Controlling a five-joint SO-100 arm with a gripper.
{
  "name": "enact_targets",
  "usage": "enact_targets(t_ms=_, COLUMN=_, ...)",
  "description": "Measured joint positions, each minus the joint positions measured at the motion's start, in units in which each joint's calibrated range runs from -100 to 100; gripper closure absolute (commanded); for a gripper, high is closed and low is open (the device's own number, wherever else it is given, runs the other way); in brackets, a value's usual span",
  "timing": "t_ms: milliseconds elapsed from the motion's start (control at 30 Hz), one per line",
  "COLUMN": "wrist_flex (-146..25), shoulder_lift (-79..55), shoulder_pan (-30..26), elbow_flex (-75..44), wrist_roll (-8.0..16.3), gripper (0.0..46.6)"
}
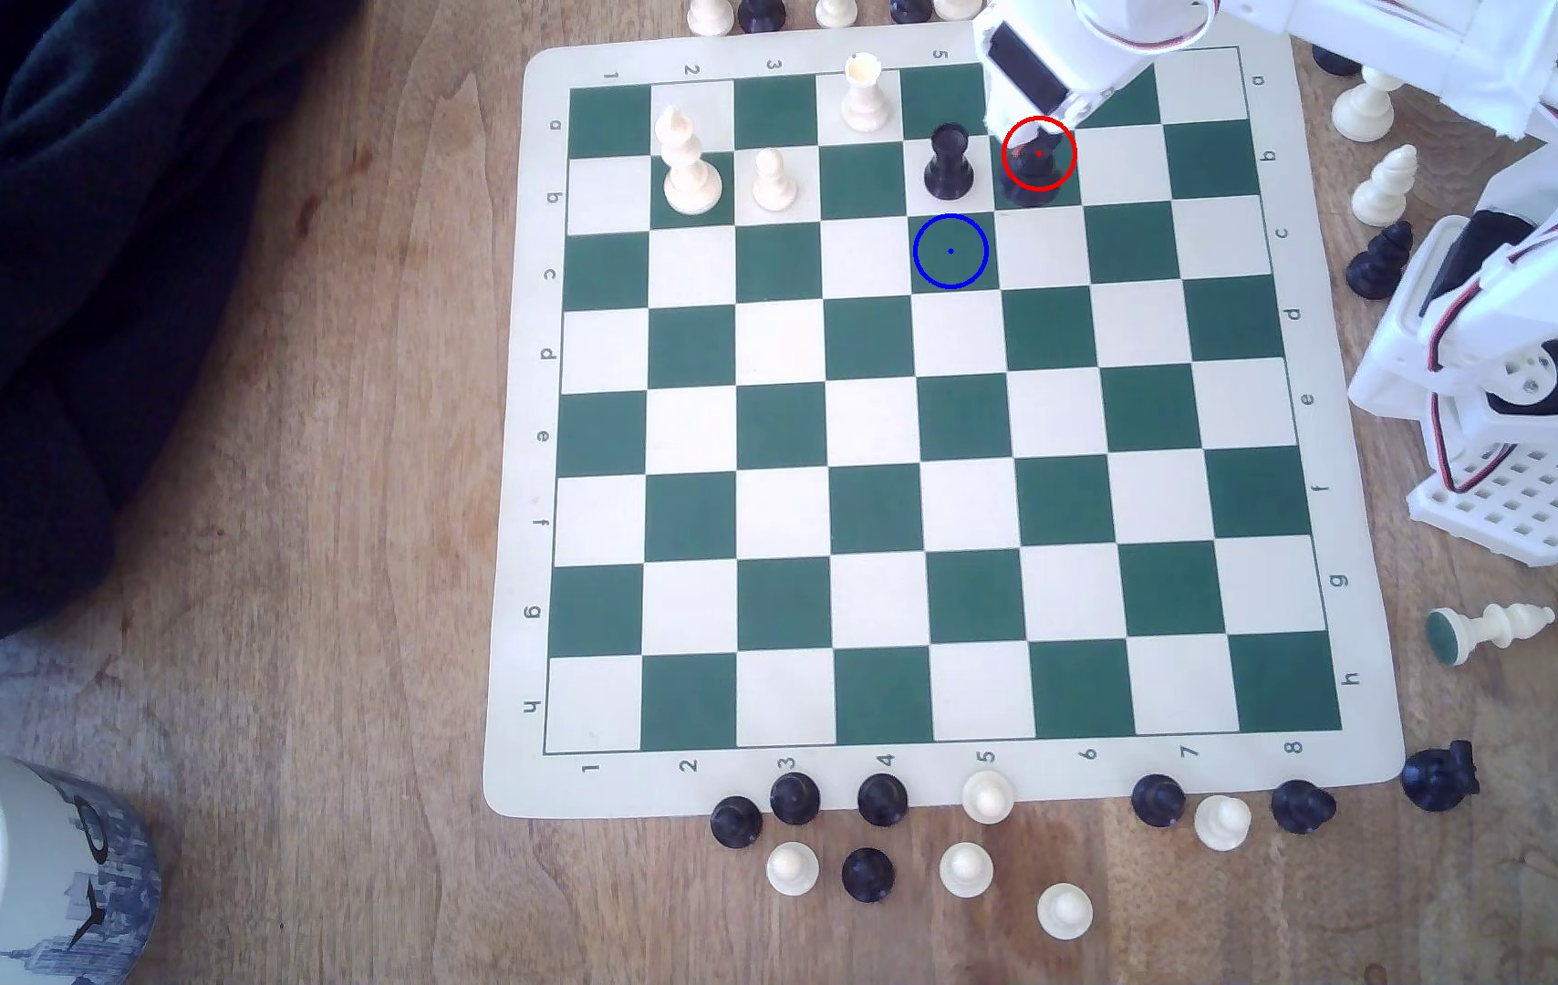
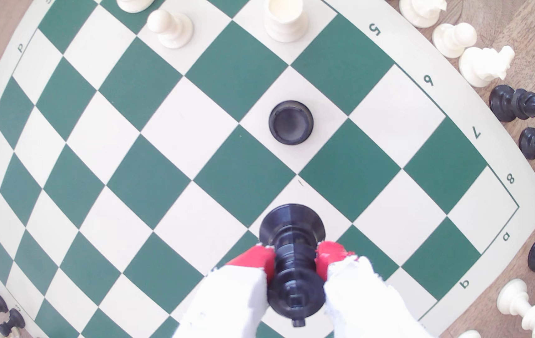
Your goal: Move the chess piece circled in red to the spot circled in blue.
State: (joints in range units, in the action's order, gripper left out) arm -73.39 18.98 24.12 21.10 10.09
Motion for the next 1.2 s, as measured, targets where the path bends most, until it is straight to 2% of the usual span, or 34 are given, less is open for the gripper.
enact_targets(t_ms=533, wrist_flex=8.84, shoulder_lift=-12.15, shoulder_pan=-5.01, elbow_flex=-0.99, wrist_roll=0.24, gripper=45.9)
enact_targets(t_ms=1067, wrist_flex=10.44, shoulder_lift=-15.92, shoulder_pan=-5.38, elbow_flex=-2.17, wrist_roll=0.24, gripper=45.8)
enact_targets(t_ms=1200, wrist_flex=10.92, shoulder_lift=-16.59, shoulder_pan=-4.06, elbow_flex=-2.17, wrist_roll=0.15, gripper=45.8)
